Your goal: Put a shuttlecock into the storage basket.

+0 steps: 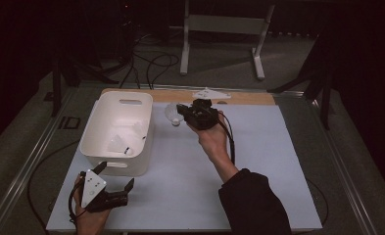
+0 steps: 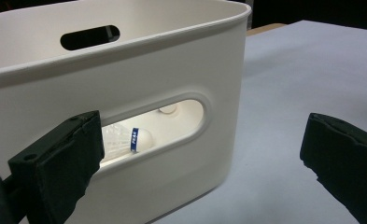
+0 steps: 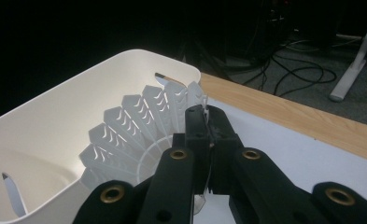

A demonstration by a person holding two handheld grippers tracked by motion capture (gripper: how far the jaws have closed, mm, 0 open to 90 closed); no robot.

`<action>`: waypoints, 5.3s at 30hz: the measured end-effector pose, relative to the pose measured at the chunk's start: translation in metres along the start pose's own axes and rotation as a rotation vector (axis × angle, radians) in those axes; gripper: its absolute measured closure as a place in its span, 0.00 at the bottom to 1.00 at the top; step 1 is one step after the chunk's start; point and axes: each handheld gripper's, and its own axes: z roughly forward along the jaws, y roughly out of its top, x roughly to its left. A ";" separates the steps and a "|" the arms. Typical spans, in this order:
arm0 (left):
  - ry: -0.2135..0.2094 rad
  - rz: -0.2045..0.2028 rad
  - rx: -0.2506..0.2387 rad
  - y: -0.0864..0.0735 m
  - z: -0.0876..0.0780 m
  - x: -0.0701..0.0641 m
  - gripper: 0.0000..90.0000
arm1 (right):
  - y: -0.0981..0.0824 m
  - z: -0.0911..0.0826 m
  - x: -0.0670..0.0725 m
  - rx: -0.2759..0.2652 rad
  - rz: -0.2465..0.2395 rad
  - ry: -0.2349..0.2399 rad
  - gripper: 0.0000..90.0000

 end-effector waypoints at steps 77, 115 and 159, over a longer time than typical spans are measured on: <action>0.000 0.000 -0.005 0.000 0.000 0.000 0.00 | 0.031 0.020 0.035 -0.083 -0.012 0.072 1.00; 0.000 -0.001 -0.007 0.000 -0.001 0.001 0.00 | 0.035 0.041 0.056 -0.069 -0.025 0.104 1.00; -0.003 0.001 -0.008 0.000 -0.001 0.001 0.00 | 0.020 0.062 0.080 -0.010 -0.067 0.142 0.99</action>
